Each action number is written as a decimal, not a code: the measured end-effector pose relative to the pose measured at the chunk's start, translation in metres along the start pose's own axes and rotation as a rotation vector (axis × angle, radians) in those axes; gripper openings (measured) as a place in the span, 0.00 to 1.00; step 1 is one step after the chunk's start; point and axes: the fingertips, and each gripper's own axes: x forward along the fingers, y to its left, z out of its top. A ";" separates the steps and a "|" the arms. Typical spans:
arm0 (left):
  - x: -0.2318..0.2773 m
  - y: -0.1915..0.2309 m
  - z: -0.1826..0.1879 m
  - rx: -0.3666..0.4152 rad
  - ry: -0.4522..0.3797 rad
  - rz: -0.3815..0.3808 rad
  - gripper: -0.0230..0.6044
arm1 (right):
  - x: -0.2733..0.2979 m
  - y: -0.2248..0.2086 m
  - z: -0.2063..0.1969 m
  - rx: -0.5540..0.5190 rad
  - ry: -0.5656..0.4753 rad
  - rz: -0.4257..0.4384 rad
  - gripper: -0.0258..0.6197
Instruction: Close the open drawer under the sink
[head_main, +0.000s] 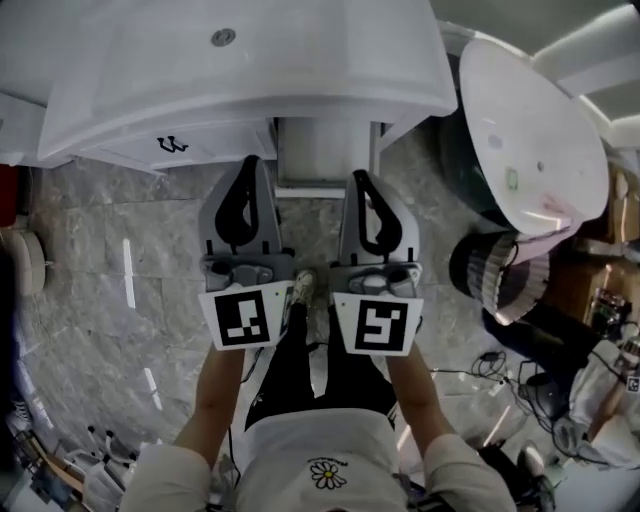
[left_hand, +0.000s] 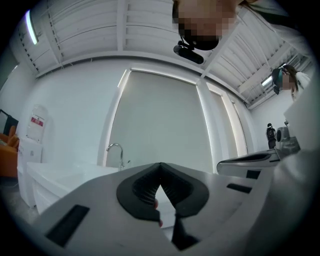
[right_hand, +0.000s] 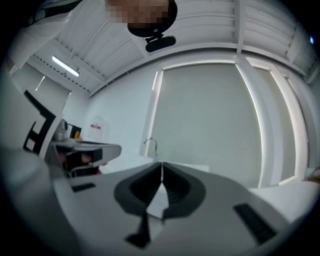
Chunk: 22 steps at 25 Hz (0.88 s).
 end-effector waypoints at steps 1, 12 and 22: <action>0.001 0.004 -0.015 -0.006 0.009 0.002 0.07 | 0.003 0.000 -0.014 -0.002 0.009 -0.011 0.09; -0.023 0.015 -0.143 -0.078 0.029 0.012 0.07 | -0.015 0.023 -0.164 0.096 0.125 -0.009 0.09; -0.045 0.009 -0.237 -0.119 0.189 0.036 0.07 | -0.041 0.031 -0.269 0.241 0.298 -0.044 0.09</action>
